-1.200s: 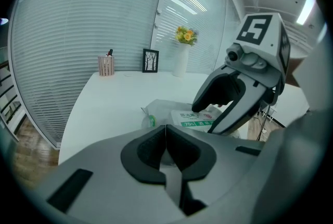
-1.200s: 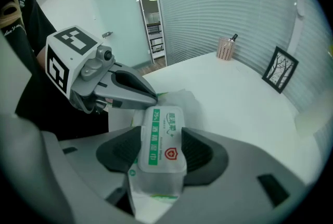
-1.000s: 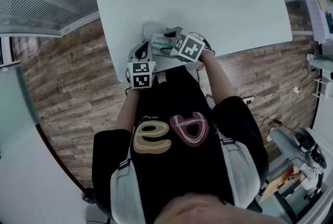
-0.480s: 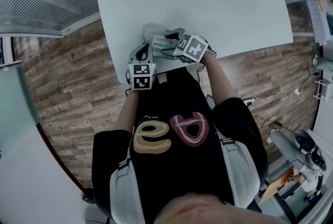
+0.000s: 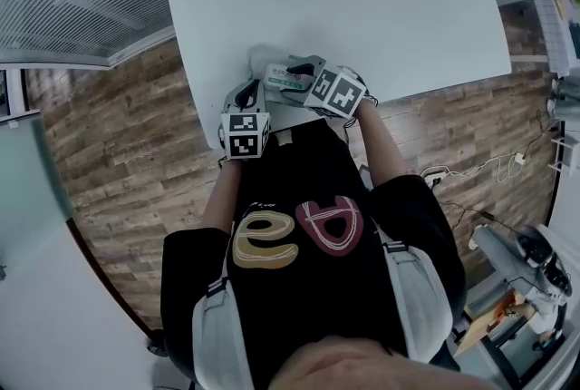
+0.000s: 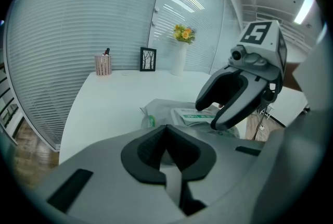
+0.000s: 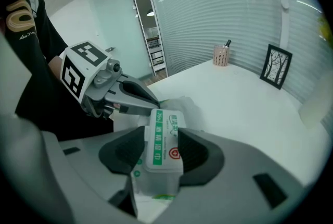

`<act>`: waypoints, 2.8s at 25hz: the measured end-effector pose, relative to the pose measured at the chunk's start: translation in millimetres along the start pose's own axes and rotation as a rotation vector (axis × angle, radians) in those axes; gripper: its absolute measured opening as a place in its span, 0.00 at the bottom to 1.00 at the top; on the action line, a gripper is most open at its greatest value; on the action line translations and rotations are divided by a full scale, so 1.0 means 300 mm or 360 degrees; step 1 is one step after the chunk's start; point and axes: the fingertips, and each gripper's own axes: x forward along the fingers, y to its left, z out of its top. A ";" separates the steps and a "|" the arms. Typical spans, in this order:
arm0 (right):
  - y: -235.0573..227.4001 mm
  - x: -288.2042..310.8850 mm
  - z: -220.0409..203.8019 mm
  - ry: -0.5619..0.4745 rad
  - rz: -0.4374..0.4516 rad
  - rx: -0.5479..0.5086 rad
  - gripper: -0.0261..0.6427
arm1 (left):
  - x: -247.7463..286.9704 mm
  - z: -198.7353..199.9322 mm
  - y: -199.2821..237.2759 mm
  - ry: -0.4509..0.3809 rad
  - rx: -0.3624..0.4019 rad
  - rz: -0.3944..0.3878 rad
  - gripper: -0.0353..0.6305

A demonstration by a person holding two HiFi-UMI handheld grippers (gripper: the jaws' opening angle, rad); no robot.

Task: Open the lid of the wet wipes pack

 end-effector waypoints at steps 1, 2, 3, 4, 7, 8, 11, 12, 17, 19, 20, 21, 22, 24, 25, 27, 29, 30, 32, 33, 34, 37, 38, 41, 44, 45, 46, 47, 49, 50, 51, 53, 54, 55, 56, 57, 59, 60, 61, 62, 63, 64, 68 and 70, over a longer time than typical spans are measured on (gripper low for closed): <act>0.004 -0.003 0.003 0.0003 -0.0002 -0.0015 0.34 | 0.001 0.001 0.000 0.0001 0.0001 -0.0002 0.08; 0.008 -0.007 0.007 0.0008 -0.0003 -0.0030 0.32 | 0.002 0.002 -0.001 0.0002 0.0003 -0.0004 0.08; 0.012 -0.010 0.009 0.0011 -0.0005 -0.0045 0.31 | 0.003 0.002 -0.002 0.0004 0.0005 -0.0005 0.08; 0.016 -0.012 0.011 0.0014 -0.0008 -0.0061 0.29 | 0.004 0.003 -0.002 0.0005 0.0007 -0.0006 0.08; 0.021 -0.021 0.018 0.0014 -0.0019 -0.0105 0.24 | 0.007 0.003 -0.002 0.0008 0.0006 -0.0006 0.08; 0.023 -0.024 0.019 0.0012 -0.0023 -0.0117 0.23 | 0.007 0.002 -0.002 0.0009 0.0004 -0.0006 0.08; 0.027 -0.033 0.022 -0.0001 -0.0030 -0.0137 0.20 | 0.006 0.005 -0.002 -0.0007 -0.0017 -0.0014 0.08; 0.027 -0.036 0.024 -0.0003 -0.0034 -0.0146 0.20 | 0.006 0.006 -0.003 -0.0013 -0.0026 -0.0021 0.08; 0.027 -0.051 0.039 -0.0005 -0.0059 -0.0222 0.16 | 0.002 0.004 -0.003 -0.0021 -0.0035 -0.0023 0.08; 0.026 -0.055 0.039 -0.0005 -0.0059 -0.0226 0.16 | 0.001 0.004 -0.003 -0.0027 -0.0040 -0.0019 0.08; 0.024 -0.059 0.041 -0.0004 -0.0063 -0.0231 0.15 | 0.001 0.005 -0.003 -0.0031 -0.0044 -0.0019 0.08; 0.023 -0.063 0.045 -0.0005 -0.0070 -0.0238 0.15 | 0.000 0.006 -0.003 -0.0036 -0.0049 -0.0020 0.08; 0.023 -0.066 0.050 -0.0007 -0.0074 -0.0245 0.14 | -0.001 0.006 -0.002 -0.0040 -0.0056 -0.0020 0.08; 0.024 -0.068 0.054 -0.0009 -0.0068 -0.0248 0.13 | -0.002 0.007 -0.001 -0.0046 -0.0066 -0.0016 0.08; 0.024 -0.067 0.052 -0.0006 -0.0059 -0.0244 0.13 | -0.001 0.007 0.000 -0.0048 -0.0069 -0.0014 0.08; 0.024 -0.065 0.048 0.0004 -0.0049 -0.0240 0.13 | 0.000 0.006 -0.001 -0.0051 -0.0074 -0.0015 0.08; 0.023 -0.068 0.048 0.0020 -0.0059 -0.0248 0.13 | -0.001 0.006 0.000 -0.0053 -0.0079 -0.0018 0.08; 0.021 -0.071 0.051 0.0023 -0.0064 -0.0251 0.13 | -0.002 0.005 0.001 -0.0053 -0.0081 -0.0018 0.08; 0.018 -0.073 0.056 0.0012 -0.0063 -0.0249 0.12 | -0.002 0.005 0.002 -0.0054 -0.0083 -0.0018 0.08; 0.016 -0.074 0.056 0.0007 -0.0061 -0.0243 0.12 | -0.001 0.004 0.002 -0.0055 -0.0083 -0.0018 0.08; 0.014 -0.075 0.056 0.0003 -0.0061 -0.0238 0.12 | -0.001 0.004 0.002 -0.0056 -0.0083 -0.0019 0.08; 0.009 -0.080 0.062 -0.0008 -0.0067 -0.0241 0.11 | -0.001 0.002 0.002 -0.0055 -0.0086 -0.0025 0.08; 0.005 -0.084 0.063 -0.0007 -0.0072 -0.0242 0.11 | -0.001 0.003 0.002 -0.0055 -0.0088 -0.0027 0.08; -0.005 -0.092 0.067 -0.0010 -0.0075 -0.0225 0.10 | 0.001 0.004 0.003 -0.0056 -0.0093 -0.0029 0.08; -0.014 -0.093 0.071 -0.0012 -0.0052 -0.0209 0.10 | 0.004 0.009 0.006 -0.0055 -0.0095 -0.0027 0.08; -0.020 -0.096 0.074 -0.0010 -0.0056 -0.0211 0.10 | 0.004 0.009 0.007 -0.0055 -0.0096 -0.0027 0.08; -0.026 -0.101 0.077 -0.0011 -0.0066 -0.0216 0.09 | 0.003 0.009 0.007 -0.0055 -0.0097 -0.0026 0.08; -0.032 -0.107 0.080 -0.0014 -0.0080 -0.0219 0.09 | 0.000 0.009 0.005 -0.0055 -0.0098 -0.0025 0.08; -0.042 -0.119 0.083 -0.0026 -0.0091 -0.0213 0.08 | -0.003 0.010 0.000 -0.0057 -0.0100 -0.0022 0.08; -0.046 -0.121 0.083 -0.0036 -0.0085 -0.0203 0.08 | -0.003 0.011 -0.001 -0.0059 -0.0101 -0.0020 0.08; -0.051 -0.121 0.084 -0.0047 -0.0076 -0.0191 0.08 | -0.002 0.011 -0.002 -0.0060 -0.0102 -0.0019 0.08; -0.065 -0.122 0.086 -0.0066 -0.0074 -0.0169 0.08 | 0.002 0.011 -0.002 -0.0061 -0.0103 -0.0016 0.08; -0.074 -0.124 0.087 -0.0074 -0.0081 -0.0159 0.08 | 0.004 0.011 -0.002 -0.0060 -0.0103 -0.0015 0.08; -0.083 -0.125 0.088 -0.0082 -0.0088 -0.0150 0.08 | 0.005 0.011 -0.001 -0.0060 -0.0102 -0.0013 0.08; -0.092 -0.126 0.090 -0.0088 -0.0093 -0.0141 0.07 | 0.006 0.011 0.001 -0.0060 -0.0103 -0.0010 0.08; -0.099 -0.128 0.091 -0.0094 -0.0093 -0.0133 0.07 | 0.007 0.012 0.002 -0.0059 -0.0105 -0.0007 0.08; -0.107 -0.129 0.093 -0.0106 -0.0085 -0.0121 0.07 | 0.008 0.013 0.002 -0.0058 -0.0108 -0.0002 0.08; -0.109 -0.129 0.094 -0.0114 -0.0082 -0.0114 0.07 | 0.008 0.014 0.001 -0.0058 -0.0107 0.0000 0.08; -0.112 -0.130 0.094 -0.0123 -0.0082 -0.0105 0.07 | 0.008 0.014 0.000 -0.0057 -0.0104 0.0003 0.08; -0.117 -0.131 0.094 -0.0133 -0.0084 -0.0094 0.07 | 0.008 0.014 -0.001 -0.0055 -0.0100 0.0006 0.08; -0.123 -0.133 0.094 -0.0142 -0.0088 -0.0083 0.07 | 0.007 0.015 -0.001 -0.0053 -0.0096 0.0008 0.08; -0.130 -0.134 0.094 -0.0150 -0.0091 -0.0073 0.07 | 0.007 0.015 0.000 -0.0051 -0.0093 0.0010 0.08; -0.155 -0.136 0.092 -0.0158 -0.0094 -0.0061 0.07 | 0.011 0.016 -0.002 -0.0045 -0.0086 0.0015 0.08; -0.164 -0.135 0.091 -0.0157 -0.0097 -0.0058 0.07 | 0.013 0.018 -0.003 -0.0044 -0.0080 0.0016 0.08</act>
